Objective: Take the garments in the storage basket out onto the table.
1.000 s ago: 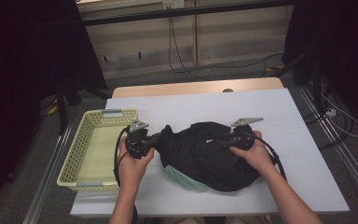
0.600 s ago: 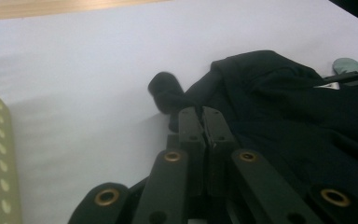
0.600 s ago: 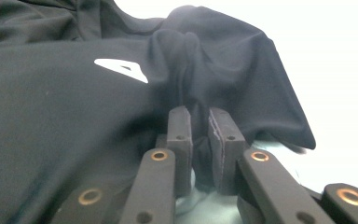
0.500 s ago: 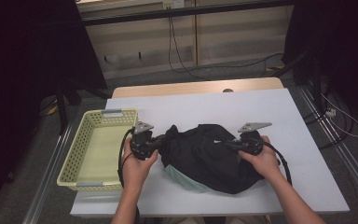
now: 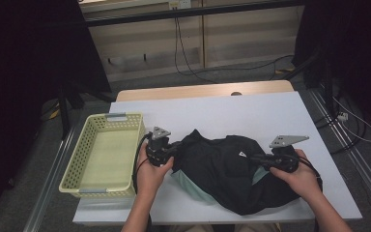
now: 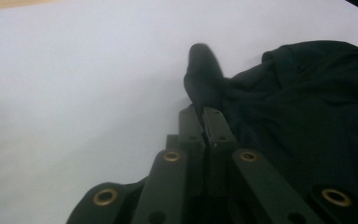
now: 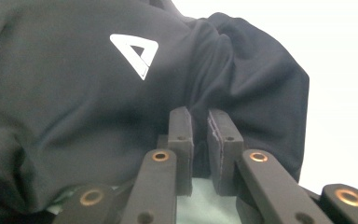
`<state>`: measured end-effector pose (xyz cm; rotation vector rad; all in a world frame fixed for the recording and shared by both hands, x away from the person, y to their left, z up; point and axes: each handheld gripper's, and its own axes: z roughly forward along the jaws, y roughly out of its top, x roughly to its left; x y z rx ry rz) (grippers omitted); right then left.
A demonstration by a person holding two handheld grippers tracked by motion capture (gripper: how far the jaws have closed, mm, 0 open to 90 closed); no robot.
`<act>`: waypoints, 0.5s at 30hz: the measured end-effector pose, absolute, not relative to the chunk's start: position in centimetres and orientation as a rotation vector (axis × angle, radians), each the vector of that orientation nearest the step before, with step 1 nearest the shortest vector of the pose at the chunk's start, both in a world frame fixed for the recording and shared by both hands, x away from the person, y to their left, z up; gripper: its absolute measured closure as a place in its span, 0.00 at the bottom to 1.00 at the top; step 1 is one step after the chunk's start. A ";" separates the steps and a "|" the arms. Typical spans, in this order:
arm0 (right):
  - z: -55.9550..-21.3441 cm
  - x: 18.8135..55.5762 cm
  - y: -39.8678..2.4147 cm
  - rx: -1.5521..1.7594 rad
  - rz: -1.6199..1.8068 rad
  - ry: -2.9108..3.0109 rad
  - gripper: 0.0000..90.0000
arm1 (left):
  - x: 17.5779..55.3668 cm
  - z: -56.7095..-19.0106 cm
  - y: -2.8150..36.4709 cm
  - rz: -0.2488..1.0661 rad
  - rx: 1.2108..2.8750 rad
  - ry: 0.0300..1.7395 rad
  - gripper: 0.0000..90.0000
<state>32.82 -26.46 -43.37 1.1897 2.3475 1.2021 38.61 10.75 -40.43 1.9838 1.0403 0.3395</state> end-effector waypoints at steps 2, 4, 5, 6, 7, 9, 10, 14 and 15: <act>-43.4 33.0 -26.3 1.197 1.207 2.324 0.86 | 38.6 -40.5 10.7 0.331 1.988 1.042 0.97; -43.3 33.3 -26.2 1.204 1.204 2.310 0.78 | 38.7 -40.5 10.7 0.338 1.984 1.038 0.97; -43.3 33.4 -26.2 1.211 1.194 2.297 0.73 | 38.7 -40.5 10.8 0.335 1.982 1.041 0.97; -43.2 33.5 -26.3 1.216 1.200 2.290 0.72 | 38.7 -40.5 10.9 0.338 1.980 1.043 0.97; -43.1 33.7 -26.4 1.222 1.207 2.281 0.67 | 38.7 -40.4 10.9 0.337 1.981 1.047 0.97; -42.9 34.0 -26.8 1.222 1.211 2.262 0.60 | 38.8 -40.5 11.1 0.347 1.980 1.048 0.97; -42.7 34.3 -27.0 1.224 1.213 2.256 0.60 | 38.8 -40.5 11.2 0.349 1.982 1.050 0.97; -42.0 35.2 -27.9 1.250 1.218 2.186 0.49 | 39.0 -40.4 11.4 0.359 1.977 1.059 0.97; -42.0 35.5 -27.8 1.255 1.186 2.178 0.50 | 39.0 -40.4 11.5 0.359 1.977 1.060 0.97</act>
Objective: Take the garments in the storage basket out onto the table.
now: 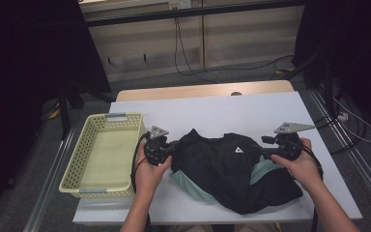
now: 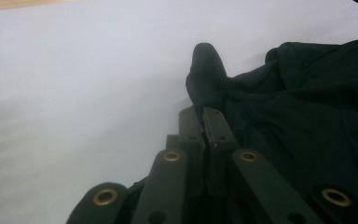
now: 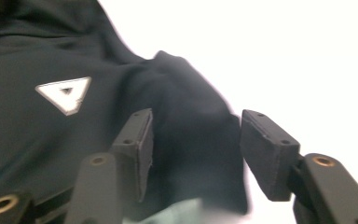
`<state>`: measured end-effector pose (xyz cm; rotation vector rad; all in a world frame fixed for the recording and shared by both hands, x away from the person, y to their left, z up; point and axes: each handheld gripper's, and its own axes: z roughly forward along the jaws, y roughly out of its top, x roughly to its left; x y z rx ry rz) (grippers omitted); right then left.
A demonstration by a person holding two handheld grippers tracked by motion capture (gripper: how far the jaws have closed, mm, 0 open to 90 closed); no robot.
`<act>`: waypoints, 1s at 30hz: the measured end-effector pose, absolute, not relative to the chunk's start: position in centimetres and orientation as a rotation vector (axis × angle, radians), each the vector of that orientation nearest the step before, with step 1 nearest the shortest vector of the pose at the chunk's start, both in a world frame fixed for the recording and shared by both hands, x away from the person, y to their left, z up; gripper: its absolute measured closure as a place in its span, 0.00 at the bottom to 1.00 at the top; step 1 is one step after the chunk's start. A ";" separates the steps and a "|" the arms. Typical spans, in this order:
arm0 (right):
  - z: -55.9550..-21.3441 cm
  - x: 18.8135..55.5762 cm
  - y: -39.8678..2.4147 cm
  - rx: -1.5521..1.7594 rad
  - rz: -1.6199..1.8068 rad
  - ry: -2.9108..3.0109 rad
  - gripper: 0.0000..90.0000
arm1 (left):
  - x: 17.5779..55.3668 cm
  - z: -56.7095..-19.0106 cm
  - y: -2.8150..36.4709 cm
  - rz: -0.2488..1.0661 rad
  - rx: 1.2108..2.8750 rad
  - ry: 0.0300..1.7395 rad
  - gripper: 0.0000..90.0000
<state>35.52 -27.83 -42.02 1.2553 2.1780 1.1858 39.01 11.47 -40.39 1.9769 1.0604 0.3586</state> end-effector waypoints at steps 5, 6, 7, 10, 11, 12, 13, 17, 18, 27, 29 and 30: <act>-42.8 37.3 -27.4 1.278 1.140 2.150 0.43 | 39.0 -40.3 11.9 0.359 1.970 1.071 0.97; -42.9 37.7 -27.4 1.280 1.164 2.137 0.43 | 39.0 -40.3 12.0 0.360 1.969 1.071 0.97; -42.9 38.1 -27.4 1.303 1.177 2.125 0.42 | 39.0 -40.3 12.0 0.360 1.970 1.071 0.97; -42.6 39.2 -27.3 1.317 1.138 2.103 0.41 | 39.1 -40.3 11.9 0.362 1.974 1.063 0.97; -42.6 39.5 -27.1 1.312 1.132 2.112 0.41 | 39.1 -40.4 11.8 0.357 1.977 1.065 0.97; -42.7 40.0 -26.8 1.302 1.129 2.128 0.41 | 39.1 -40.4 11.8 0.355 1.976 1.064 0.97; -42.8 40.2 -26.5 1.301 1.120 2.140 0.40 | 39.1 -40.4 11.7 0.355 1.975 1.061 0.97; -44.2 41.1 -25.6 1.314 1.082 2.192 0.40 | 39.1 -40.4 11.8 0.355 1.979 1.058 0.97; -44.6 41.2 -25.5 1.327 1.055 2.208 0.40 | 39.1 -40.5 11.8 0.354 1.981 1.057 0.97; -45.9 41.0 -25.3 1.337 1.041 2.284 0.61 | 39.2 -41.1 11.6 0.351 1.994 1.065 0.97; -45.8 40.8 -25.5 1.351 1.043 2.294 0.80 | 39.2 -41.0 11.6 0.351 1.993 1.065 0.97; -45.8 40.8 -25.7 1.352 1.056 2.306 0.87 | 39.2 -41.0 11.7 0.351 1.993 1.065 0.97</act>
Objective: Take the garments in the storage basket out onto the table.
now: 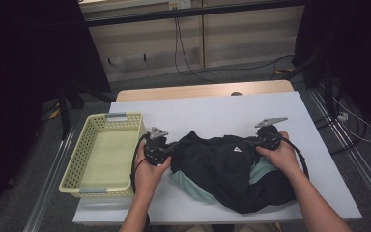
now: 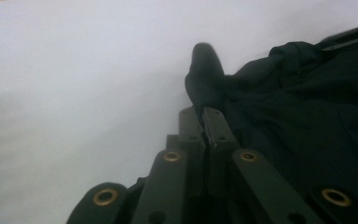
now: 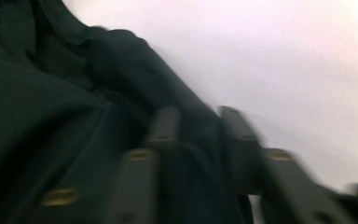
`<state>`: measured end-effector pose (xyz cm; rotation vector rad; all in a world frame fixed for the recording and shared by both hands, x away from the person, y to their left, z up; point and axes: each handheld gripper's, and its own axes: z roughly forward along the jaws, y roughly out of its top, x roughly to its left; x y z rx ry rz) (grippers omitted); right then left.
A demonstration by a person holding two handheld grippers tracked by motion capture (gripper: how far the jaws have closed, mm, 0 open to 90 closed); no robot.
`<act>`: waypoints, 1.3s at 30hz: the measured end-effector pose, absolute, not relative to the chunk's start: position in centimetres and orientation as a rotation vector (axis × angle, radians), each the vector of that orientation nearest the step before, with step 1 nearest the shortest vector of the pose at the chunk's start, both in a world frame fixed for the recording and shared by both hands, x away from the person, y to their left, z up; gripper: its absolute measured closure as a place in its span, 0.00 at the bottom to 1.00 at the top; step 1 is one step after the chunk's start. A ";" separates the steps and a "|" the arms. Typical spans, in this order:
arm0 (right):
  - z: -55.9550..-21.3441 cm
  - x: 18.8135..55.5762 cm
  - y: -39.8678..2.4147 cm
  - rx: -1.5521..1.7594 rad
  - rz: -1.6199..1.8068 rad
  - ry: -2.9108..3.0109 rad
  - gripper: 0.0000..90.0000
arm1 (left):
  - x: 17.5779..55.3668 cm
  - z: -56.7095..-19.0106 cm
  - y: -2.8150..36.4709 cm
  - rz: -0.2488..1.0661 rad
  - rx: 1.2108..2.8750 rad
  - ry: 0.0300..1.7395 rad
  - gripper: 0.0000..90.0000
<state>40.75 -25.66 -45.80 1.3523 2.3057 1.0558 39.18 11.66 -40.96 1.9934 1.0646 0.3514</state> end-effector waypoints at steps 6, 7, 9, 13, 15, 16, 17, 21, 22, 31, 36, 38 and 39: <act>-45.5 40.1 -26.5 1.355 1.108 2.304 0.95 | 39.1 -40.7 11.7 0.363 1.980 1.056 0.97; -45.2 39.9 -26.8 1.355 1.126 2.274 0.95 | 39.2 -40.7 11.8 0.364 1.975 1.060 0.97; -44.5 39.6 -27.4 1.351 1.177 2.216 0.95 | 39.2 -40.5 11.9 0.364 1.970 1.053 0.98; -42.4 39.1 -28.6 1.310 1.275 2.117 0.96 | 39.4 -39.7 12.0 0.363 1.949 1.042 0.98; -41.6 38.8 -29.0 1.301 1.291 2.092 0.96 | 39.5 -39.3 12.0 0.365 1.932 1.039 0.98; -41.3 38.7 -29.2 1.297 1.301 2.077 0.96 | 39.6 -39.0 12.0 0.377 1.938 1.030 0.98; -41.0 38.6 -29.4 1.294 1.315 2.062 0.96 | 39.7 -38.8 11.9 0.390 1.937 1.028 0.98; -39.8 38.4 -29.6 1.270 1.325 2.030 0.96 | 40.5 -37.7 11.6 0.402 1.936 1.019 0.98; -39.5 38.4 -29.6 1.265 1.335 2.022 0.96 | 40.6 -37.5 11.6 0.407 1.933 1.016 0.98; -37.7 38.4 -29.7 1.225 1.340 1.964 0.96 | 41.6 -34.4 11.9 0.469 1.905 0.991 0.98; -36.7 38.6 -29.3 1.197 1.370 1.937 0.96 | 41.9 -33.0 12.2 0.487 1.894 0.984 0.98; -36.8 38.7 -29.2 1.194 1.351 1.946 0.96 | 41.9 -33.4 12.1 0.475 1.898 0.990 0.98; -36.9 38.7 -29.2 1.199 1.343 1.952 0.96 | 41.9 -33.7 12.1 0.467 1.907 0.989 0.98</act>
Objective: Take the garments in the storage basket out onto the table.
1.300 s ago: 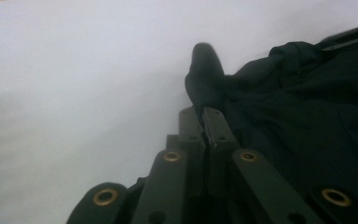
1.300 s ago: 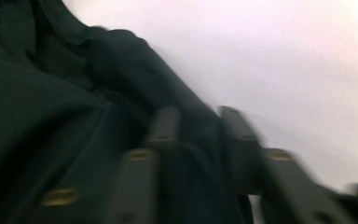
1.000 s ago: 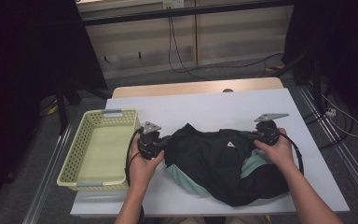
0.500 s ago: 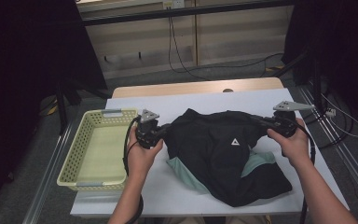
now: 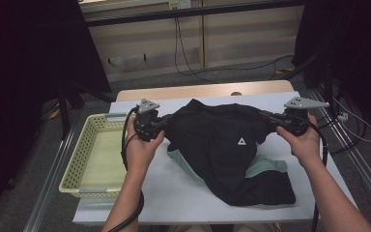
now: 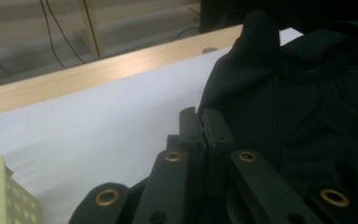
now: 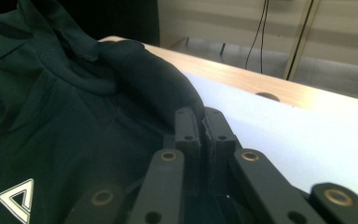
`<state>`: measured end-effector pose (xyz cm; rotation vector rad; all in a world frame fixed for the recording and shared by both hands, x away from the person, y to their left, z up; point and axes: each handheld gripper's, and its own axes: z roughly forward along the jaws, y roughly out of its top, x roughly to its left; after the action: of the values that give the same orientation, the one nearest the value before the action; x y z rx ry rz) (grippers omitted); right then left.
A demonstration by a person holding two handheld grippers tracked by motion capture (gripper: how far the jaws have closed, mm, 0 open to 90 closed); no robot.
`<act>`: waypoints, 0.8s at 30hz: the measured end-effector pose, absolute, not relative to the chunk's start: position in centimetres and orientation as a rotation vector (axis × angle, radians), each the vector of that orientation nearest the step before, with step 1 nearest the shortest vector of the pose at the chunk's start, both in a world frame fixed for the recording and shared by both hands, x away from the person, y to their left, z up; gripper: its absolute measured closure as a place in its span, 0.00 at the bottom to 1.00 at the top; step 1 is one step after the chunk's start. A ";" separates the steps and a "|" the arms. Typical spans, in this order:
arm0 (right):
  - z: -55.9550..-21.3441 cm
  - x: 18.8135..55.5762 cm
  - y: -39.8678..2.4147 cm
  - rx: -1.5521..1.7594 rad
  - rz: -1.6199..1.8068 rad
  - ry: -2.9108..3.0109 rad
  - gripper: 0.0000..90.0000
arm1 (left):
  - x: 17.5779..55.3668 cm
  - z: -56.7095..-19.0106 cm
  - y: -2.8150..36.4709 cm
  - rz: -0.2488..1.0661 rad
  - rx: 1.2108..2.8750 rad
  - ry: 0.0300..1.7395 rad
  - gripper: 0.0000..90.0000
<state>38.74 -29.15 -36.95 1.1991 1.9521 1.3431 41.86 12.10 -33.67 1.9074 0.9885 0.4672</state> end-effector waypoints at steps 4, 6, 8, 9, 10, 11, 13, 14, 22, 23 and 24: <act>-37.3 38.7 -29.2 1.203 1.336 1.962 0.96 | 41.8 -34.4 12.1 0.439 1.917 0.992 0.98; -37.3 38.7 -29.3 1.204 1.331 1.966 0.96 | 41.9 -34.5 12.0 0.433 1.922 0.994 0.98; -37.3 38.7 -29.3 1.203 1.329 1.966 0.96 | 41.9 -34.5 11.9 0.428 1.925 0.995 0.98; -37.2 38.7 -29.2 1.202 1.328 1.967 0.96 | 41.9 -34.5 11.9 0.427 1.924 0.993 0.98; -37.2 38.7 -29.2 1.203 1.327 1.968 0.96 | 41.9 -34.4 11.8 0.424 1.924 0.995 0.98; -37.2 38.7 -29.2 1.204 1.323 1.970 0.96 | 41.9 -34.4 11.8 0.419 1.926 0.996 0.98; -37.3 38.7 -29.2 1.204 1.317 1.975 0.96 | 41.9 -34.4 11.8 0.411 1.926 1.001 0.98; -37.3 38.7 -29.2 1.204 1.316 1.976 0.96 | 41.9 -34.5 11.8 0.408 1.928 1.001 0.98; -37.1 38.5 -29.1 1.191 1.317 1.982 0.96 | 41.7 -34.4 11.8 0.380 1.926 1.005 0.98; -37.1 38.5 -29.1 1.192 1.317 1.981 0.96 | 41.7 -34.2 11.8 0.376 1.924 1.004 0.98; -37.1 38.4 -29.1 1.194 1.317 1.981 0.96 | 41.7 -34.1 11.7 0.377 1.917 1.002 0.98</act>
<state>38.43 -29.09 -37.06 1.1937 1.9808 1.3174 41.68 11.72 -34.06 1.9172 1.0021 0.3771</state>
